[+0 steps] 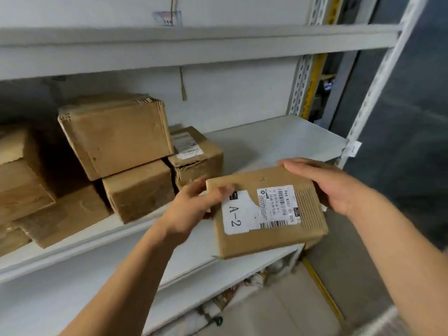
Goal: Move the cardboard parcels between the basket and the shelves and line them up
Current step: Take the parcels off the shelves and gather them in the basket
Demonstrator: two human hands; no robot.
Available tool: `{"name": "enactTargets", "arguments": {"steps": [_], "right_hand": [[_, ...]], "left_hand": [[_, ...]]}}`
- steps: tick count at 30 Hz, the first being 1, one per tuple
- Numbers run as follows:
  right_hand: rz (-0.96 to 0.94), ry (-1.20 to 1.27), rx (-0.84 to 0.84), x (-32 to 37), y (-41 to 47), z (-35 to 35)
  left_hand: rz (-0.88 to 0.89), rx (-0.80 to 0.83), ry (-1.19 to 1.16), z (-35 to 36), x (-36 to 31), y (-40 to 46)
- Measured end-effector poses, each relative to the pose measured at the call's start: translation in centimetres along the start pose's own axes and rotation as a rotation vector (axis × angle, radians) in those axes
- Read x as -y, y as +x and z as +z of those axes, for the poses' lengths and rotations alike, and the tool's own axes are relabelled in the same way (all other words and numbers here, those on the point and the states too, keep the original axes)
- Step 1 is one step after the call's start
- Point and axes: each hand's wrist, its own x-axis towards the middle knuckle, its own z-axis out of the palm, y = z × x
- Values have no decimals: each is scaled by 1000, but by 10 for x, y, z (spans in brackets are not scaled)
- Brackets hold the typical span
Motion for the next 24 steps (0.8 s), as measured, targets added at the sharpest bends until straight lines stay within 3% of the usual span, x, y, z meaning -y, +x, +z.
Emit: {"name": "enactTargets", "arguments": {"steps": [5, 8, 12, 18, 24], "right_hand": [[-37, 134, -448, -58, -34, -25], [41, 181, -748, -99, -66, -38], [137, 430, -704, -160, -110, -54], [13, 557, -737, -237, -189, -116], [77, 574, -842, -317, -283, -192]], "left_hand": [[-72, -17, -182, 73, 33, 25], [-112, 4, -237, 128, 50, 34], [-186, 90, -254, 217, 64, 28], [-239, 318, -144, 346, 101, -5], [-232, 582, 330, 450, 171, -29]]}}
